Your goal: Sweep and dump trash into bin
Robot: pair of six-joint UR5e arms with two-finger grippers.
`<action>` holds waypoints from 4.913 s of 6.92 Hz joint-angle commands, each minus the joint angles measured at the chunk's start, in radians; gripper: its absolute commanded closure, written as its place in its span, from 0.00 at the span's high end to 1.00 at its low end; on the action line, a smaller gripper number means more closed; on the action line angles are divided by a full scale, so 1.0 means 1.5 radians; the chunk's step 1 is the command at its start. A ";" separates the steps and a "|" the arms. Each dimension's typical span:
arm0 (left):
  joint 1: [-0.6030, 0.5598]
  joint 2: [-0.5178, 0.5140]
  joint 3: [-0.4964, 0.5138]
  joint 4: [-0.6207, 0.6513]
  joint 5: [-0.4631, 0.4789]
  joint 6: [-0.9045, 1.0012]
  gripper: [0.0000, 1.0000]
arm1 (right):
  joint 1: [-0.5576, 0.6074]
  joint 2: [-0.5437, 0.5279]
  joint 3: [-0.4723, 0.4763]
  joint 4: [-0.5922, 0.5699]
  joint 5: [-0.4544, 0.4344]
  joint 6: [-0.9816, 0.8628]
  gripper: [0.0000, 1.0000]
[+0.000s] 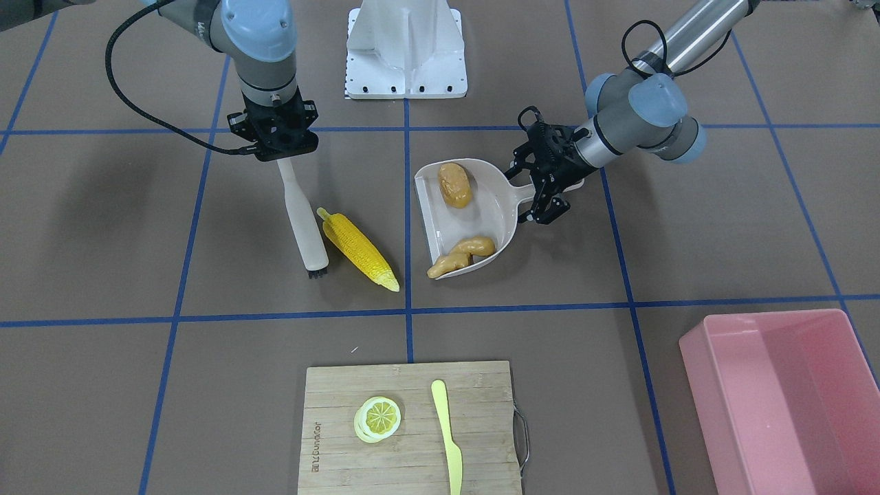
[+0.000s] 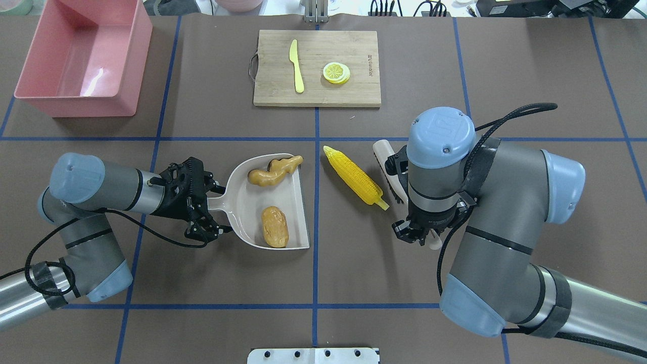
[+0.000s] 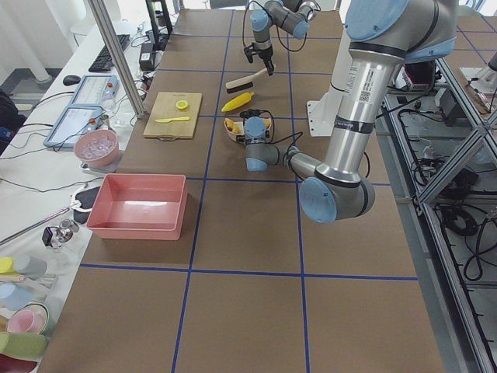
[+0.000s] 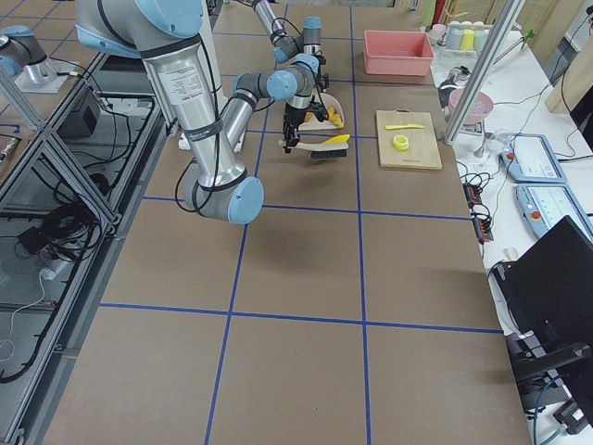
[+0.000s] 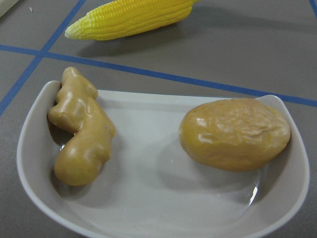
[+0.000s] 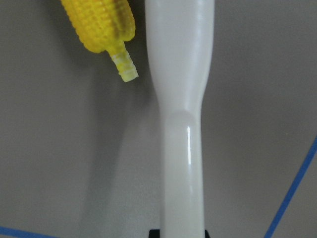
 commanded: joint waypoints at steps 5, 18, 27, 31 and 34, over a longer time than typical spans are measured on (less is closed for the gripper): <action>0.000 0.001 -0.001 0.000 0.000 0.000 0.98 | 0.003 0.038 -0.087 0.125 0.010 0.005 0.00; 0.001 -0.001 -0.001 0.002 0.000 -0.002 0.98 | -0.046 0.175 -0.214 0.233 0.053 0.168 0.00; 0.001 -0.007 -0.001 0.009 -0.001 -0.002 0.95 | -0.021 0.210 -0.245 0.240 0.113 0.210 0.00; 0.001 -0.007 -0.006 0.009 -0.001 -0.003 0.62 | -0.008 0.162 -0.221 0.240 0.125 0.197 0.00; 0.000 -0.006 -0.015 0.008 -0.005 0.000 0.15 | 0.017 0.149 -0.172 0.162 0.121 0.187 0.00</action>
